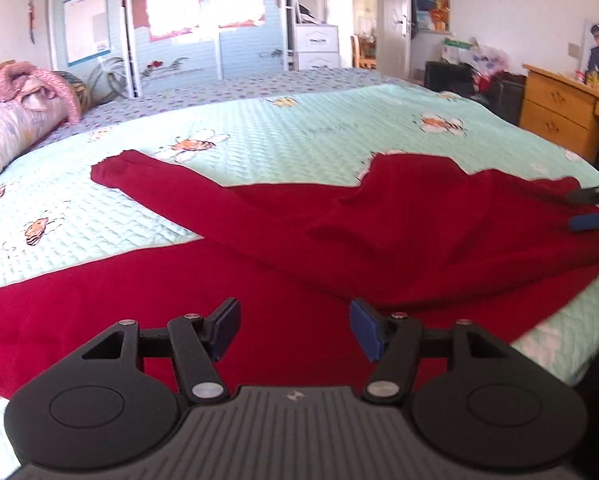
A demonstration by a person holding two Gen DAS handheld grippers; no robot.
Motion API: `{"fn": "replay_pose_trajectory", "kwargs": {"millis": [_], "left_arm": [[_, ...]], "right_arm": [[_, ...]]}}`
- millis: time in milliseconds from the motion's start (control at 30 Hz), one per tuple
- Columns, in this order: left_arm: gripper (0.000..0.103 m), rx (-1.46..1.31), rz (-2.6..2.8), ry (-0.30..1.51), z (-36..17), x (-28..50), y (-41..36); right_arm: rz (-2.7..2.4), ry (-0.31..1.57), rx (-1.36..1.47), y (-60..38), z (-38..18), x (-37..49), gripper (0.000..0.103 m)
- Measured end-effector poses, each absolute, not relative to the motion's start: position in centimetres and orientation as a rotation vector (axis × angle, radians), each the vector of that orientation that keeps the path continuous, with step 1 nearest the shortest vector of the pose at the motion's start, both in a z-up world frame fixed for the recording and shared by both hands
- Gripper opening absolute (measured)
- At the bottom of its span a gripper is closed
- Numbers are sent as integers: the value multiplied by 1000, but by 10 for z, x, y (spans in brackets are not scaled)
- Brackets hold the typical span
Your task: Fold clothes
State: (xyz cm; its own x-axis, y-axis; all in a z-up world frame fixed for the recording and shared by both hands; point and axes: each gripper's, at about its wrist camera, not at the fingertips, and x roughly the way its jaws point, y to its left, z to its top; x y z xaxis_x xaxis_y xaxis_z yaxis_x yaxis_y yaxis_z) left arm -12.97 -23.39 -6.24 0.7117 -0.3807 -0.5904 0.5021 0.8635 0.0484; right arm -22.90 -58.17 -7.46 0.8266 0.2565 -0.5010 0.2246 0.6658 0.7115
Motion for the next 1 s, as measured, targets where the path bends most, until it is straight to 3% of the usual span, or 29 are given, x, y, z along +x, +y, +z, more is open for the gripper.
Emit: {"fn": "replay_pose_trajectory", "kwargs": {"millis": [100,167,300,467,767,1000], "left_arm": [[63,122,-544,638,-58,-132,-235],[63,-5,-556,676,-57,-128,-231],[63,-282,-500,808,-62,-114,-220],[63,-369,-475,857,-63,-115,-213],[65,-395,-473,890,-71,-114,-204],[66,-418,-474,912,-82,-110,-202]], "right_arm": [[98,683,887,-582,-90,-221,48],[195,678,737,-566,-81,-213,50],[375,680,368,-525,-60,-191,62],[535,728,28,-481,-63,-152,64],[849,909,88,-478,-65,-107,64],[938,909,114,-480,-58,-119,64]]}}
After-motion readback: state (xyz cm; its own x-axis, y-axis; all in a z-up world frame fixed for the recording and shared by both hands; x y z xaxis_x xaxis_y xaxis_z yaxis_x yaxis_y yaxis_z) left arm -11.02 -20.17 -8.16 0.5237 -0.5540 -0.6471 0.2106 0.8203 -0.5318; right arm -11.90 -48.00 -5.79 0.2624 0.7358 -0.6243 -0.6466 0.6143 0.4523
